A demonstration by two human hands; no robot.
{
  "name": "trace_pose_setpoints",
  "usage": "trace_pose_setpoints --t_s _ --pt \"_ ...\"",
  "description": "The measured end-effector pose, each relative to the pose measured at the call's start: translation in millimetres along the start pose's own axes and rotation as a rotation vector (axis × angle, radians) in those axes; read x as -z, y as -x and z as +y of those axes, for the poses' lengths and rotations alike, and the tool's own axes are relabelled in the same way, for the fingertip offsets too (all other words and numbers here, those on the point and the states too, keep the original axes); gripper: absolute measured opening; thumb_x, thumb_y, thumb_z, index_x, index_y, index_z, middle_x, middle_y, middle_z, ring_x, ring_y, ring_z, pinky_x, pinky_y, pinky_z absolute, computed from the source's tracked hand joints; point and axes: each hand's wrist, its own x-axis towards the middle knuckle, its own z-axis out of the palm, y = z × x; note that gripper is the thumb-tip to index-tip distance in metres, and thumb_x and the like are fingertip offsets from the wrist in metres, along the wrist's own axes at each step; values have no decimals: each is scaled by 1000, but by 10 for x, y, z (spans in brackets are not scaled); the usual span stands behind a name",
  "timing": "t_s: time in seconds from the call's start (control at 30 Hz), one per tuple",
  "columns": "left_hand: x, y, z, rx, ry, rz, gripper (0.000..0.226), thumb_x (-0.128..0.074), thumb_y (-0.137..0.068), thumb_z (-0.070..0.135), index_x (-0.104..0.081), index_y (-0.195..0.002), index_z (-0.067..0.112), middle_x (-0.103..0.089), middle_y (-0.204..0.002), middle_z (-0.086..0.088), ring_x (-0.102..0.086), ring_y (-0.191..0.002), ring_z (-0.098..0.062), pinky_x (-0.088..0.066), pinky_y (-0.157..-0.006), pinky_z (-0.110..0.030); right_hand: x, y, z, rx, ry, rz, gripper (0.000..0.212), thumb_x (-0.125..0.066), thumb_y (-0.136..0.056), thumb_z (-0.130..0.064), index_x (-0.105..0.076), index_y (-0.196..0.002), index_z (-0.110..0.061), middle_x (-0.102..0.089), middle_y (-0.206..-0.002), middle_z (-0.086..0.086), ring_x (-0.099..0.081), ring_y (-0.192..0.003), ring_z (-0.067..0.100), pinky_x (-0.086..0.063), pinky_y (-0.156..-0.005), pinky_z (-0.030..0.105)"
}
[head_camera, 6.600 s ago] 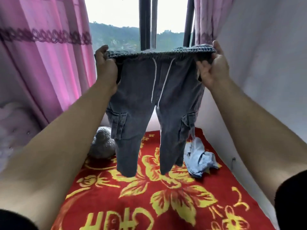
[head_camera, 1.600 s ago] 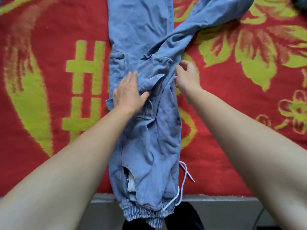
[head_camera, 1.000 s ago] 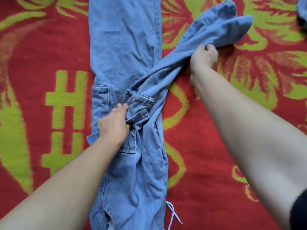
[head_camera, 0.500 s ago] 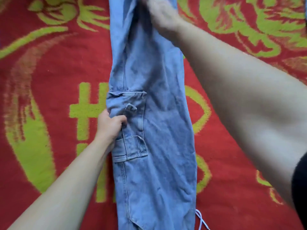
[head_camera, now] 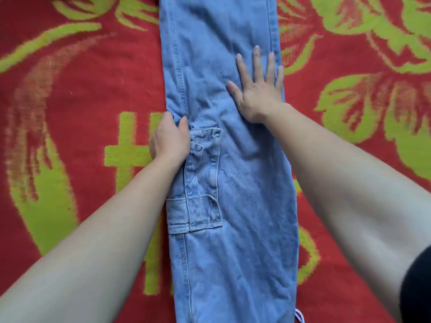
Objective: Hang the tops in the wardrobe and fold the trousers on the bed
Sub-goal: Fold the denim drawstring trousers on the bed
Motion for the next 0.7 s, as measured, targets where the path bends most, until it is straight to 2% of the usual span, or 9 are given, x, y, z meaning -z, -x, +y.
trace_pose_setpoints --t_s 0.07,0.13,0.23,0.3,0.37,0.43,0.57,0.63,0.7 --pt "-32 -31 6 8 -33 -16 29 -43 -102 40 -42 -91 13 -50 -83 -5 -44 -79 -30 -29 -68 -36 41 -1 6 5 -61 25 69 -19 -99 -65 0 -158 -34 16 -166 5 17 -151 35 10 -119 54" --pt "-37 -49 8 9 -32 -31 29 -42 -103 39 -41 -92 13 -51 -85 -7 -45 -81 -31 -30 -68 -36 120 36 25 -14 -174 155 63 -30 -101 -59 -21 -157 -31 -6 -166 8 -4 -152 32 -4 -121 47" --pt "-38 -65 1 15 -34 -54 28 -40 -104 40 -41 -95 13 -52 -86 -7 -47 -83 -30 -31 -69 -37 226 68 58 -262 -379 420 54 -38 -102 -51 -44 -144 -18 -46 -142 10 -45 -131 27 -34 -104 37" --pt "-38 -74 -17 14 -20 -78 29 -39 -104 40 -41 -95 12 -52 -82 -4 -48 -83 -30 -31 -69 -36 278 26 98 -412 -405 351 50 -43 -100 -50 -49 -133 -13 -56 -131 9 -53 -121 30 -41 -93 38" --pt "-35 -70 -46 11 6 -102 31 -39 -104 41 -42 -96 11 -49 -78 -1 -49 -83 -30 -31 -68 -36 304 -26 179 -429 -409 291 41 -48 -99 -48 -54 -121 -14 -62 -123 7 -58 -115 29 -41 -85 35" --pt "-47 -88 -73 1 31 -115 32 -39 -103 42 -45 -99 10 -52 -84 -4 -50 -86 -31 -34 -70 -38 293 -50 286 -449 -498 335 33 -51 -99 -44 -58 -115 -16 -64 -119 6 -58 -112 27 -38 -81 32" --pt "-45 -119 -120 -34 59 -120 37 -38 -102 47 -44 -99 11 -50 -83 -2 -53 -92 -33 -32 -71 -37 204 -22 351 -472 -539 405 35 -49 -100 -44 -58 -116 -14 -63 -122 7 -56 -116 25 -35 -83 29" --pt "-18 -97 -124 -31 92 -138 48 -35 -100 57 -45 -108 11 -56 -99 -6 -53 -100 -31 -34 -76 -36 187 54 325 -503 -561 422 43 -46 -100 -50 -56 -120 -13 -60 -125 10 -55 -118 29 -35 -90 32" --pt "16 -56 -118 -6 165 -177 61 -33 -96 66 -40 -121 11 -53 -115 -7 -51 -107 -27 -34 -83 -35 100 307 320 -509 -541 395 53 -45 -98 -55 -49 -130 -12 -50 -131 13 -53 -118 33 -38 -94 35"
